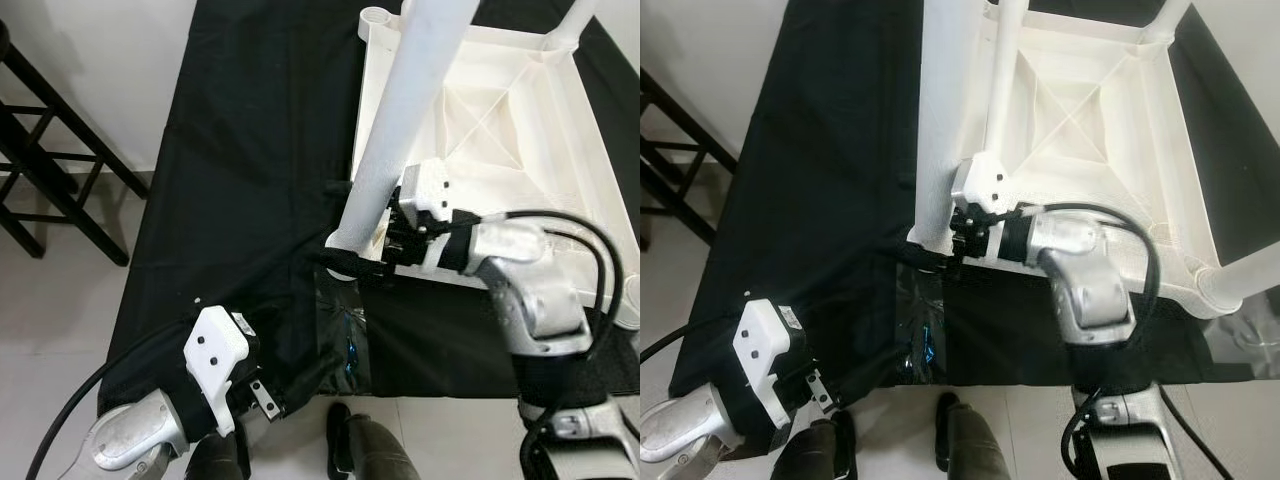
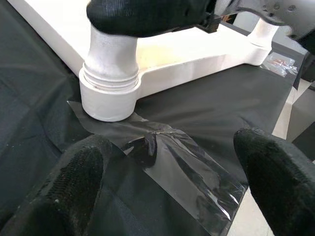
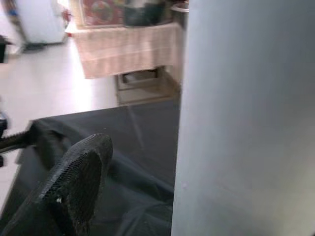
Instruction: Building children table
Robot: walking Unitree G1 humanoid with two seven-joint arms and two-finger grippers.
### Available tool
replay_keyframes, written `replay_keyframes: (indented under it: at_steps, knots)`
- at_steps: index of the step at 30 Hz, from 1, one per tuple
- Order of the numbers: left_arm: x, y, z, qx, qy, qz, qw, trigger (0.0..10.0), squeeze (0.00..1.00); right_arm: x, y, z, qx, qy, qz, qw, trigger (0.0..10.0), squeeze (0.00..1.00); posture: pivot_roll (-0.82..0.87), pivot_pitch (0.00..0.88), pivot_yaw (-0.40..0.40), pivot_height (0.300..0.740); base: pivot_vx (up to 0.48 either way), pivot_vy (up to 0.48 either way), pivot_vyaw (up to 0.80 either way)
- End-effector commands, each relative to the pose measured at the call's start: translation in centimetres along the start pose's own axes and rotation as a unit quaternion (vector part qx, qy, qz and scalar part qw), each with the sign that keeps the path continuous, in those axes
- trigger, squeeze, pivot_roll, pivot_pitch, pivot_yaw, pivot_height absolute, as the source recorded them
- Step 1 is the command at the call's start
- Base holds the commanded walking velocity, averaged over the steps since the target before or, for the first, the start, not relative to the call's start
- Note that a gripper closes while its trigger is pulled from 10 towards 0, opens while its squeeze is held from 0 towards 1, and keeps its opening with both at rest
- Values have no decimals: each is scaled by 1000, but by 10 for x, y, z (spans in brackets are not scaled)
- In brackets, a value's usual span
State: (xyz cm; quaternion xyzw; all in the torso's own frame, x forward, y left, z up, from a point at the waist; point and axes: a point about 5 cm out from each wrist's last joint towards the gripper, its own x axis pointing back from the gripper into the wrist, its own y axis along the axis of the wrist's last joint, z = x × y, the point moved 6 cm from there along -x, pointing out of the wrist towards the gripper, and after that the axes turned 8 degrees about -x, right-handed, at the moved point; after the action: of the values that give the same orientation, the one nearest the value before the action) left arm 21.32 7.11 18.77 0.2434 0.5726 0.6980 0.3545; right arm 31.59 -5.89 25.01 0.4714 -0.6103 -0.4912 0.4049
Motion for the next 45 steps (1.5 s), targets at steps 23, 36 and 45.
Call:
replay_keyframes:
  at_steps: [23, 36, 45]
  knots:
    - [3, -4, -5, 9, 5, 9, 1000, 10000, 0, 17, -19, -20, -48, 84, 7, 995, 0, 0, 155, 314, -96, 740, 0, 0, 0]
    - [10, -8, 3, 3, 14, 18, 1000, 10000, 0, 45, -132, 1, -180, -468, 122, 857, 0, 0, 106, 305, -80, 740, 0, 0, 0]
    - [4, -4, 4, -1, 17, 6, 1000, 10000, 0, 32, -106, -34, -153, -462, 93, 868, 10000, 0, 110, 307, -100, 740, 0, 0, 0]
